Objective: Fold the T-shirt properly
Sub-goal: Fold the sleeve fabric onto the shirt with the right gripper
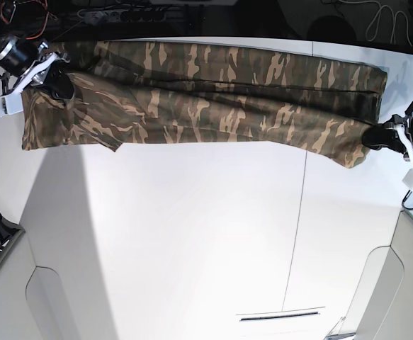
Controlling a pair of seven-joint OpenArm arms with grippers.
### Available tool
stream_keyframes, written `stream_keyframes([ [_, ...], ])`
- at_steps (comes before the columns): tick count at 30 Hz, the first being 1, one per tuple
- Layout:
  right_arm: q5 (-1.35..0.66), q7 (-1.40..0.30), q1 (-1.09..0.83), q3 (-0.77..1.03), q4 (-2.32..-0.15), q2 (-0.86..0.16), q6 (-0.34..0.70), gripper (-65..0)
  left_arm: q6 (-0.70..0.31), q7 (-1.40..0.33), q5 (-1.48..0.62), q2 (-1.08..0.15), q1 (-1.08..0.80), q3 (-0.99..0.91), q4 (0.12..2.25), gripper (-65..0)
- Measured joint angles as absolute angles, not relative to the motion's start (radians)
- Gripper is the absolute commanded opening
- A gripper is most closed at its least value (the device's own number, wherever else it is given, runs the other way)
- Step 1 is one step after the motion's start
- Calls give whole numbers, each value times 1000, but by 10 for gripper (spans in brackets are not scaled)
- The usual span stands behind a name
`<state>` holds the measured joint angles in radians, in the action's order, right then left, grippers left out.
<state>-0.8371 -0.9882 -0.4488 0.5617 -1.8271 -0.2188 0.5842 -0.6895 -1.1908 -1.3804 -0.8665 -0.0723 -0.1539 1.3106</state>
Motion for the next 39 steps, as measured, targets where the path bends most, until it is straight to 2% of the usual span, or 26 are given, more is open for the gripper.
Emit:
stream_keyframes([
  [8, -837, -947, -440, 562, -1744, -219, 584, -596, -690, -1320, -1463, -914, -72, -154, 1340, -650],
  [14, -837, -943, -419, 562, -1741, -219, 584, -479, -690, -1338, -1467, -960, -136, -154, 1415, -650],
  [20, -836, -943, -421, 562, -1740, -219, 584, -474, -690, -1341, -1464, -967, -211, -152, 1440, -650],
  [22, -837, -943, -421, 562, -1740, -219, 584, -474, -690, -1340, -1464, -967, -213, -152, 1440, -583],
  [25, -836, -944, -421, 562, -1740, -219, 584, -474, -690, -1340, -1420, -967, -213, -152, 1440, -404],
  [27, -837, -944, -419, 562, -1740, -219, 584, -465, -690, -1338, -1411, -968, -219, -153, 1441, -329],
  [32, -837, -944, -402, 562, -1740, -219, 584, -325, -690, -1325, -1402, -967, -230, -152, 1441, -325],
  [39, -836, -944, -390, 562, -1740, -239, 584, -322, -690, -1261, -1293, -967, -230, -152, 1441, -323],
])
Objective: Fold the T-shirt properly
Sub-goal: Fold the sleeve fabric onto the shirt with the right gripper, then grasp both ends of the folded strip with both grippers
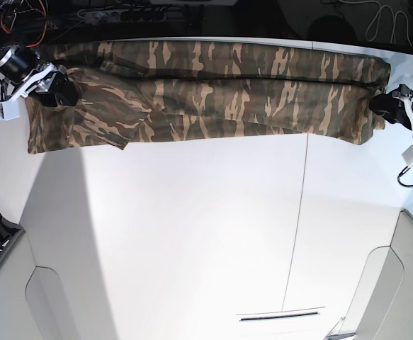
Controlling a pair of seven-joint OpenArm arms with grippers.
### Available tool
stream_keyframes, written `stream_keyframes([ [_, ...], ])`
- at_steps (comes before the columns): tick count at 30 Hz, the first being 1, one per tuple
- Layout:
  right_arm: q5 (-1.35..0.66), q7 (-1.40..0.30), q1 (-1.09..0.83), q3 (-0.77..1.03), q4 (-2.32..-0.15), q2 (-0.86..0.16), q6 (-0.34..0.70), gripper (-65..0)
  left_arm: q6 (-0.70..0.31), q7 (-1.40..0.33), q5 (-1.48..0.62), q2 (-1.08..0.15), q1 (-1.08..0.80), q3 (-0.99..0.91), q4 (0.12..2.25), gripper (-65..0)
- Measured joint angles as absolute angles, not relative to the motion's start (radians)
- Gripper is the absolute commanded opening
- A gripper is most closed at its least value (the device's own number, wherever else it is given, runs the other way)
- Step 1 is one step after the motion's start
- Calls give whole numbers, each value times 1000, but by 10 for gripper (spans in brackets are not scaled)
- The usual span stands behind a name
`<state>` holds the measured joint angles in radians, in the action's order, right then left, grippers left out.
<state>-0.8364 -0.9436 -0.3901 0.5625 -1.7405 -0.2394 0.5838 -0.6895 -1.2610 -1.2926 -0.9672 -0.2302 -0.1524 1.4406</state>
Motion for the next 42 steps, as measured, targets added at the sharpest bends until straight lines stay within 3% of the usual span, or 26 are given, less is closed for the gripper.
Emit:
stream_keyframes([
  [5, -836, -944, -390, 583, -1740, -243, 584, -322, -677, -1196, -1202, -967, -230, -152, 1412, -272],
  [14, -918, -992, -310, 737, -1756, -241, 583, -329, -662, -1173, -1171, -966, -230, -152, 1368, -270],
  [17, -940, -996, -302, 751, -1808, -241, 584, -426, -662, -1173, -1172, -966, -230, -152, 1368, -270],
  [20, -957, -1014, -302, 751, -1852, -234, 584, -616, -662, -1158, -1171, -963, -230, -152, 1367, -270],
  [21, -961, -1016, -302, 751, -1864, -232, 584, -650, -662, -1158, -1171, -958, -230, -153, 1368, -270],
  [29, -935, -1015, -303, 677, -1845, -233, 585, -650, -662, -1158, -1172, -903, -232, -254, 1367, -269],
  [33, -852, -1005, -302, 564, -1745, -233, 588, -650, -662, -1157, -1200, -893, -245, -283, 1366, -193],
  [42, -828, -939, -293, 442, -1556, -236, 584, -650, -662, -1082, -1169, -875, -343, -282, 1365, -190],
])
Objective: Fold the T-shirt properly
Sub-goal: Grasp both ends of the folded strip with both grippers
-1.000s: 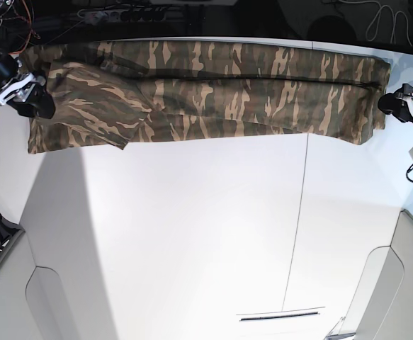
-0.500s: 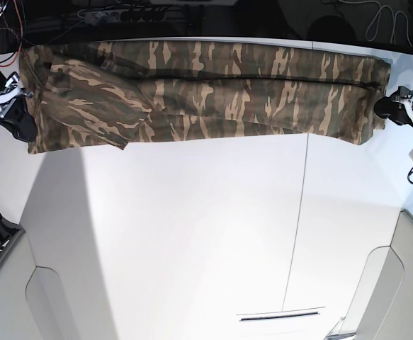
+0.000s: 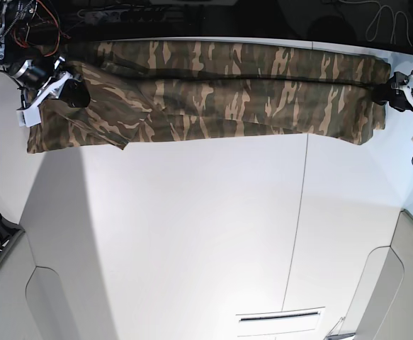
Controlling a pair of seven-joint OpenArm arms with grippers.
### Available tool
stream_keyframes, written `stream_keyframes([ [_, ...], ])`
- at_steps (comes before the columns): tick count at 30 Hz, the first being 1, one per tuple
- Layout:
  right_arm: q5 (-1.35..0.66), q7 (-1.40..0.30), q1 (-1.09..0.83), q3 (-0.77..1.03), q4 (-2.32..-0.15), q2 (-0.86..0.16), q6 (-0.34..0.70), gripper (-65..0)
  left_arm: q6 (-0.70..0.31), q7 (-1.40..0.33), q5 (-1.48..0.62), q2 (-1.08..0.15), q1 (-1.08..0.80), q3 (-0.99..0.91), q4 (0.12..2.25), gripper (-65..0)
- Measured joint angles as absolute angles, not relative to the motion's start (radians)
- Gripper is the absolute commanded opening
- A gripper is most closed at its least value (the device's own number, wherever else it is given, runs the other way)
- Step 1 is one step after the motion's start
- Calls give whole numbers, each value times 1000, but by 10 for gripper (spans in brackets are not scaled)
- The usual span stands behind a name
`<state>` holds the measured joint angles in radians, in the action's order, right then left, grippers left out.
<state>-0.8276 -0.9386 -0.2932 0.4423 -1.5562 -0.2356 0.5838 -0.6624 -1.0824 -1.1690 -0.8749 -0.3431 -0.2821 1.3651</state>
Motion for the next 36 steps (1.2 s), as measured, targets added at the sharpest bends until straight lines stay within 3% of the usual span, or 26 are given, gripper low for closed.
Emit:
stream_keyframes([
  [11, -831, -936, -291, 436, -1551, -236, 584, -650, -663, -993, -1065, -794, -340, -288, 1365, -190],
  [36, -834, -936, -291, 436, -1551, -236, 584, -650, -663, -1001, -1011, -739, -341, -389, 1365, -190],
])
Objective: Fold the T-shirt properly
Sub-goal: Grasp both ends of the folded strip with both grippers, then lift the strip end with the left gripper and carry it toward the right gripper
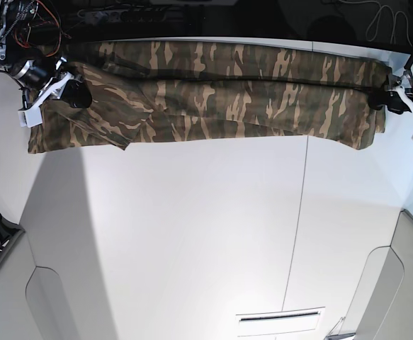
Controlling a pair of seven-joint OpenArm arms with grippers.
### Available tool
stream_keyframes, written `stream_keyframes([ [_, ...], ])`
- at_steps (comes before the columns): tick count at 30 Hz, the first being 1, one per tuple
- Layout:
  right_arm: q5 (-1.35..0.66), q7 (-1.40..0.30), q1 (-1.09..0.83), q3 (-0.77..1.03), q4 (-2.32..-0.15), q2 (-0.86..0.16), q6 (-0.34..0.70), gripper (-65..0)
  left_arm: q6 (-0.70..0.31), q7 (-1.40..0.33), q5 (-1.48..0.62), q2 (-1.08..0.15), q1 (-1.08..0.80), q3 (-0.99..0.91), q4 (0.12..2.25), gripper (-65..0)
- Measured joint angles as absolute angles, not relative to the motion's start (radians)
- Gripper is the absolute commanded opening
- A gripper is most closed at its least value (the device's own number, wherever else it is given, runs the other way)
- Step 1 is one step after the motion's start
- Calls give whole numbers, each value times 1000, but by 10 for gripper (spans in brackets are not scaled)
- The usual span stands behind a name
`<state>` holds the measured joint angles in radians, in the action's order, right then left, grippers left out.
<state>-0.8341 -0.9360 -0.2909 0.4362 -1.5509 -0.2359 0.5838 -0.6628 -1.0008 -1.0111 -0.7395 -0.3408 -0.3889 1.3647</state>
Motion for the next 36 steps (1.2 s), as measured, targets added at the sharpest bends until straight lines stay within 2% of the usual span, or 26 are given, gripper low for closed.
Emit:
stream_keyframes([
  [9, -838, -944, -291, 436, -1551, -236, 584, -650, -663, -979, -1016, -723, -373, -392, 1365, -190],
  [14, -838, -944, -291, 436, -1551, -236, 584, -650, -687, -1016, -1171, -717, -397, -392, 1365, -196],
  [16, -840, -944, -291, 436, -1551, -236, 584, -650, -688, -1033, -1203, -717, -398, -392, 1365, -272],
  [19, -841, -944, -291, 436, -1551, -236, 584, -650, -688, -1032, -1225, -717, -398, -390, 1365, -511],
  [21, -845, -945, -291, 436, -1551, -236, 584, -650, -688, -1027, -1228, -717, -398, -390, 1364, -646],
  [27, -950, -970, -291, 439, -1556, -236, 584, -650, -686, -1010, -1224, -714, -364, -389, 1362, -650],
  [35, -965, -1011, -291, 509, -1655, -236, 584, -650, -686, -1011, -1207, -714, -262, -388, 1363, -650],
  [36, -965, -1015, -291, 517, -1663, -236, 584, -600, -686, -1009, -1188, -714, -245, -388, 1363, -650],
])
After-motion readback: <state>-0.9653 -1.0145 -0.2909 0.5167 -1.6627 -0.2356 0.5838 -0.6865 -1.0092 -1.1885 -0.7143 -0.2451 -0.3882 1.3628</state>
